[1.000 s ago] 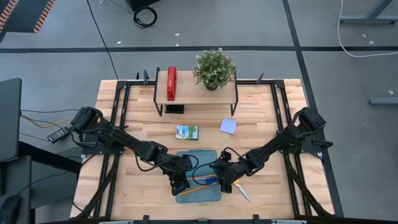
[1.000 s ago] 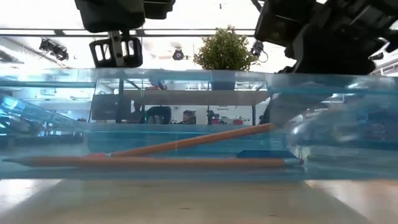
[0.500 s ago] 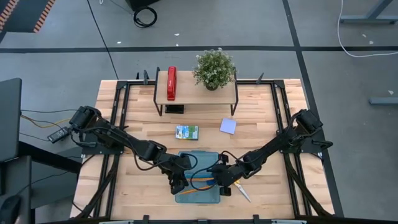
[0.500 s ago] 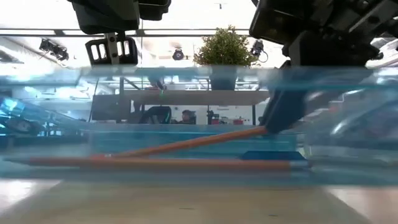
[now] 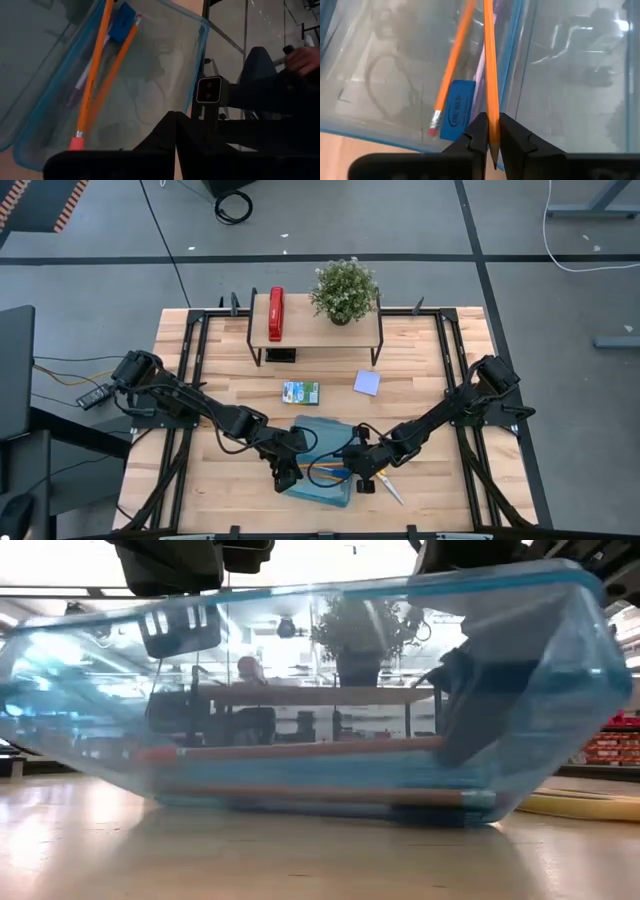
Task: Pack school essentials
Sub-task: Adjust the pencils in the blue supply box
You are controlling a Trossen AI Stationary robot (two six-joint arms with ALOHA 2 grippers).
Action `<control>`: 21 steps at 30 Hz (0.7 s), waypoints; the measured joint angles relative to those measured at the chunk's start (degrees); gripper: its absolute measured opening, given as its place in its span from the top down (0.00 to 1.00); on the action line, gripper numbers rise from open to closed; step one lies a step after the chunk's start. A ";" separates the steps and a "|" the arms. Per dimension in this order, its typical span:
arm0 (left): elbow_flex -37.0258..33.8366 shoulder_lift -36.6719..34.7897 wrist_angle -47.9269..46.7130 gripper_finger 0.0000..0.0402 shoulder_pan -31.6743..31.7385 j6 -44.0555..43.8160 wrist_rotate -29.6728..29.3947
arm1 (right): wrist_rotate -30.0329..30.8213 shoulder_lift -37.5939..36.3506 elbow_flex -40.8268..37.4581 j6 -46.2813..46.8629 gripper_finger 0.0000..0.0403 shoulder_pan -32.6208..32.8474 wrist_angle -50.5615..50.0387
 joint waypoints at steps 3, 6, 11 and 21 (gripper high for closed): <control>0.00 0.01 0.02 0.98 0.00 0.02 -0.02 | -0.01 -0.32 0.49 -0.97 0.89 0.02 -0.22; 0.00 0.02 0.04 0.97 0.00 -0.20 0.01 | -0.15 -0.32 1.86 -2.18 0.89 0.02 -1.18; 0.00 0.03 0.02 0.94 0.00 -0.42 -0.02 | -0.24 -0.32 5.39 -5.66 0.89 0.05 -1.76; 0.00 0.07 0.04 0.98 0.00 -0.44 -0.02 | -6.79 -0.50 10.22 -12.06 0.89 1.50 -1.87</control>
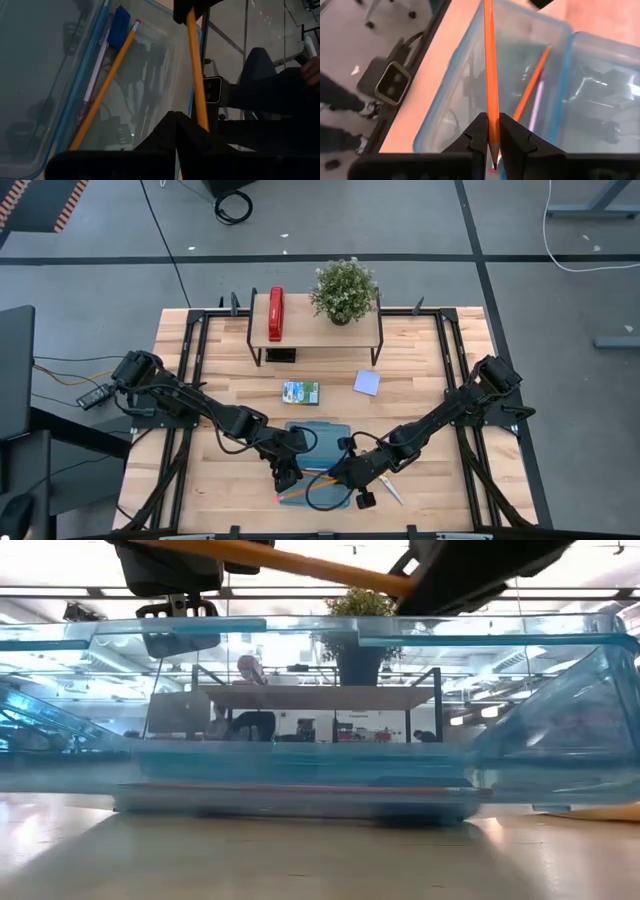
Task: Pack school essentials
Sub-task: Adjust the pencils in the blue supply box
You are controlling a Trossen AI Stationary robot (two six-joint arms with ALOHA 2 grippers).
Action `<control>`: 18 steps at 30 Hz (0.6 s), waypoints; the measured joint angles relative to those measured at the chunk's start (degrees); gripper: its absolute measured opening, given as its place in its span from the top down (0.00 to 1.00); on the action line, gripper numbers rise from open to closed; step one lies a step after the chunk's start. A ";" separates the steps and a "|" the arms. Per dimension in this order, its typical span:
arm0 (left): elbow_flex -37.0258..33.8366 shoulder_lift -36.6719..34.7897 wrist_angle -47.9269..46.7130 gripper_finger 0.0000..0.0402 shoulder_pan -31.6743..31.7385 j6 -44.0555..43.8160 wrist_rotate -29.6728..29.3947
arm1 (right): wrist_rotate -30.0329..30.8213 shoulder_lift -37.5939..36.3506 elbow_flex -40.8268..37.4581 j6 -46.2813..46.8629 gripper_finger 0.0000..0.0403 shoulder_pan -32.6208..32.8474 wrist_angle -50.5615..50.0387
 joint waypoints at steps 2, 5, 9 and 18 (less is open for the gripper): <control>0.00 0.00 0.00 0.97 0.00 -0.02 0.00 | -0.50 0.00 -0.29 -0.72 0.89 0.35 -1.36; 0.00 0.00 -0.01 0.96 0.00 -0.04 0.00 | -0.48 0.00 -0.98 -3.06 0.89 0.45 -3.37; 0.00 0.00 -0.02 0.96 0.00 -0.33 -0.02 | -0.26 0.00 -2.01 -4.05 0.89 -0.34 -3.47; 0.00 0.00 0.20 0.97 -0.09 -1.48 -0.02 | -0.83 0.00 -2.86 -2.80 0.89 -1.59 -3.09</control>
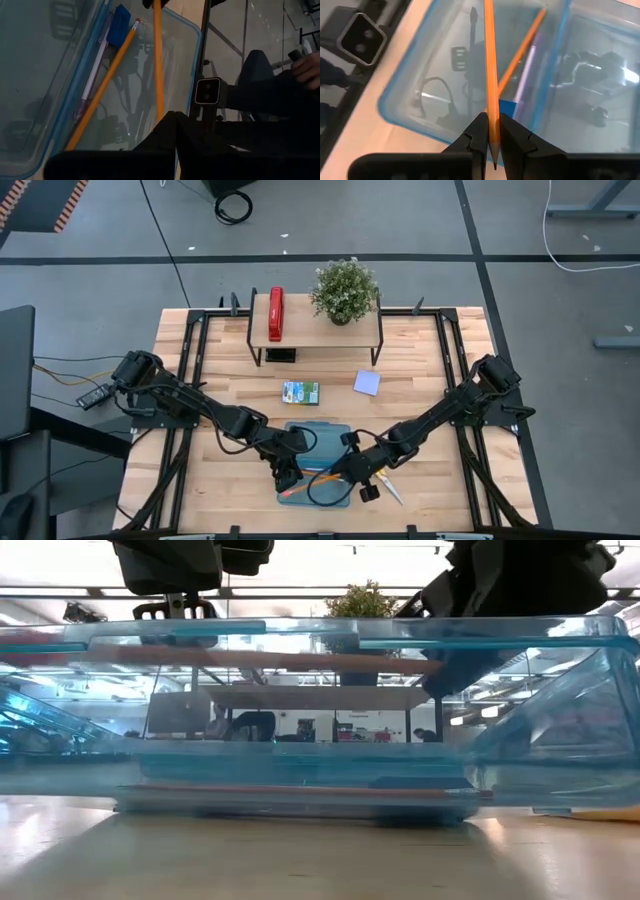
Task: Pack school essentials
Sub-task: Adjust the pencils in the blue supply box
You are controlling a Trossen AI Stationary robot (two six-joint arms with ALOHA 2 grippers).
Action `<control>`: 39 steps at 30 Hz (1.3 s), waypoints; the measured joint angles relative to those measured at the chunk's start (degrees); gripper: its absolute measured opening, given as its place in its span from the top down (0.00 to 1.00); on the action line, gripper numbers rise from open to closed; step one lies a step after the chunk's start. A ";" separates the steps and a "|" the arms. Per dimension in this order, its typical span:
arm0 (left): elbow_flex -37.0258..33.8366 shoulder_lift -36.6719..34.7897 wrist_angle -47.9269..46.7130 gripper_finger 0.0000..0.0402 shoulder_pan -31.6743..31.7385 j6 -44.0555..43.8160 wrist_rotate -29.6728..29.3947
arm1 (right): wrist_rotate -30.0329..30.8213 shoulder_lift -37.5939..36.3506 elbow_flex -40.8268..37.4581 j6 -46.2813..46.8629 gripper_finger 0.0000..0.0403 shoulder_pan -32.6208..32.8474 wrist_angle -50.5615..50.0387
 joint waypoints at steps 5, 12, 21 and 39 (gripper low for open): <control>0.00 0.00 0.02 0.95 0.00 -0.02 -0.02 | -1.42 0.00 0.00 -1.09 0.86 0.03 0.99; 0.00 0.00 0.02 0.98 0.00 0.00 -0.02 | -0.05 0.00 0.00 0.29 0.72 0.03 3.33; 0.00 0.00 0.04 0.95 0.04 0.06 -0.18 | 1.21 0.00 0.00 0.17 0.60 -0.01 3.76; -0.02 0.79 -4.17 0.95 -0.55 8.47 -8.57 | 1.59 -6.17 -0.02 9.77 0.62 -0.01 -8.90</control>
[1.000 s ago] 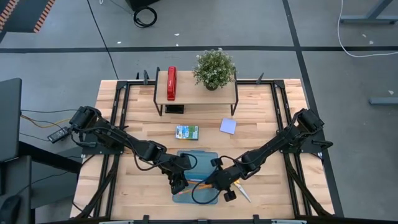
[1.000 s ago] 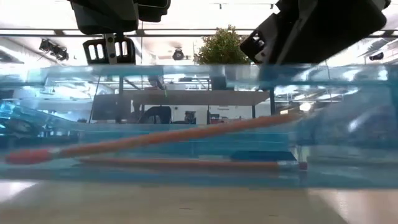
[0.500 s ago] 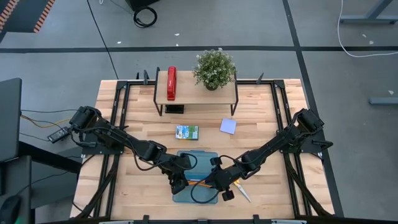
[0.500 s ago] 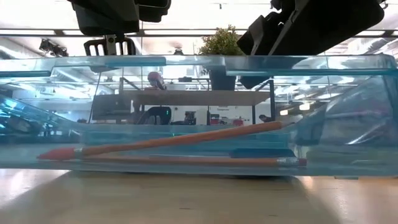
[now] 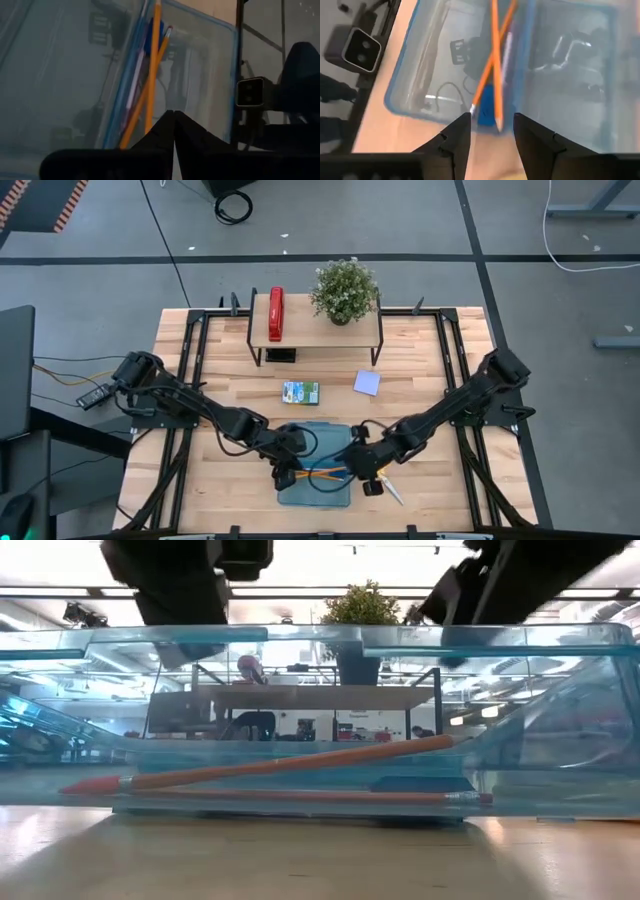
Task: Pack school essentials
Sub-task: Adjust the pencils in the blue supply box
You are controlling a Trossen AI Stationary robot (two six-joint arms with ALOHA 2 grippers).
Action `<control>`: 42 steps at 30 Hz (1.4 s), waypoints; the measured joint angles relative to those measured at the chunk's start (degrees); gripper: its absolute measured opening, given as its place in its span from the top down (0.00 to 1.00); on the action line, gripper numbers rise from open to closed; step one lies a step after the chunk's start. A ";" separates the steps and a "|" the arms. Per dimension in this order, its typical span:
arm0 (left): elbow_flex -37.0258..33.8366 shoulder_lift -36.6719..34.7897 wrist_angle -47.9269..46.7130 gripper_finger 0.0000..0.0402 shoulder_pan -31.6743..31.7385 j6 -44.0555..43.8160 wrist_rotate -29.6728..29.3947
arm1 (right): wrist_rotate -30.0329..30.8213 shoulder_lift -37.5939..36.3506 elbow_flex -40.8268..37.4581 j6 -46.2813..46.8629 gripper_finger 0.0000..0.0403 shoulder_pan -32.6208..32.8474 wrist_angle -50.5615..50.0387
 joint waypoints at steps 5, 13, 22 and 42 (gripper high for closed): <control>-0.01 2.37 2.47 0.94 -0.66 1.21 4.00 | 2.91 -8.18 0.00 6.39 0.63 0.04 -7.24; -0.04 5.34 5.05 0.93 -4.15 -0.89 3.91 | 13.37 -19.11 0.04 16.84 0.63 1.06 -18.84; -0.04 8.22 2.54 0.78 -4.21 -0.91 0.00 | 17.43 -21.57 0.07 20.02 0.63 1.56 -21.52; 0.00 12.08 8.01 0.62 -3.18 1.09 5.42 | 16.08 -21.13 0.04 21.79 0.63 2.32 -22.11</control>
